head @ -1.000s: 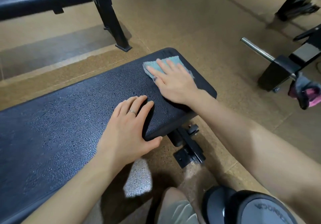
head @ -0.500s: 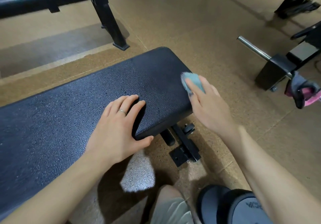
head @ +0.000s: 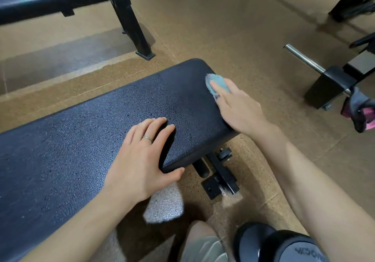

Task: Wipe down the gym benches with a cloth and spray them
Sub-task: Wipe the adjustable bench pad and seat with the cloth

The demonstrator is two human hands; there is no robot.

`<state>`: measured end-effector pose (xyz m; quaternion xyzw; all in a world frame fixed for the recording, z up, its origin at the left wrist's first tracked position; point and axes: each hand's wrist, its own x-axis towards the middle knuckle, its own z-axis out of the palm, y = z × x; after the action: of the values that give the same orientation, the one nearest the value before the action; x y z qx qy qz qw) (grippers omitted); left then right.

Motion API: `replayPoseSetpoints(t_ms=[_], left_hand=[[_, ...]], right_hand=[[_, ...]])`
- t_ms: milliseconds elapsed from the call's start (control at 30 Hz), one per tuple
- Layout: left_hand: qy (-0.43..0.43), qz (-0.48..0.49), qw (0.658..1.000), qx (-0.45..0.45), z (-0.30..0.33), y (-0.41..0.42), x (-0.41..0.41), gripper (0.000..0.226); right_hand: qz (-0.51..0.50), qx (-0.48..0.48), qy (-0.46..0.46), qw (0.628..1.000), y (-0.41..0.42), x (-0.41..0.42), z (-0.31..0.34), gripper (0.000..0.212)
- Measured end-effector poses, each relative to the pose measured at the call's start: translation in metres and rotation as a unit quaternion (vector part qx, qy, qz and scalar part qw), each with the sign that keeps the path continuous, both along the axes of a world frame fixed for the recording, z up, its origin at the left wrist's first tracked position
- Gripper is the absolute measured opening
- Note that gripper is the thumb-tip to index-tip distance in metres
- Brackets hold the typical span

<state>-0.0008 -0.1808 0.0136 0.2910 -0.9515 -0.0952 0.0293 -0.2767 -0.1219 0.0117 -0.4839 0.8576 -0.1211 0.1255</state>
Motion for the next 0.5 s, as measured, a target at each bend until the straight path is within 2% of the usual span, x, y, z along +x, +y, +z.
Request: replayPoseSetpoints(t_ms=[100, 300, 400, 500], left_hand=[[-0.002, 0.003, 1.0, -0.007, -0.001, 0.0, 0.0, 0.097], [0.001, 0.0, 1.0, 0.004, 0.0, -0.002, 0.0, 0.098], [0.007, 0.006, 1.0, 0.017, 0.005, -0.003, -0.002, 0.1], [0.0, 0.016, 1.0, 0.008, 0.007, 0.002, 0.026, 0.096]], right_hand=[[-0.01, -0.02, -0.007, 1.0, 0.04, 0.01, 0.002, 0.049], [0.025, 0.047, 0.057, 0.997, -0.101, 0.005, 0.005, 0.055], [0.102, 0.075, 0.107, 0.986, -0.116, 0.062, -0.001, 0.061], [0.225, 0.049, 0.096, 0.968, -0.068, 0.122, 0.0, 0.066]])
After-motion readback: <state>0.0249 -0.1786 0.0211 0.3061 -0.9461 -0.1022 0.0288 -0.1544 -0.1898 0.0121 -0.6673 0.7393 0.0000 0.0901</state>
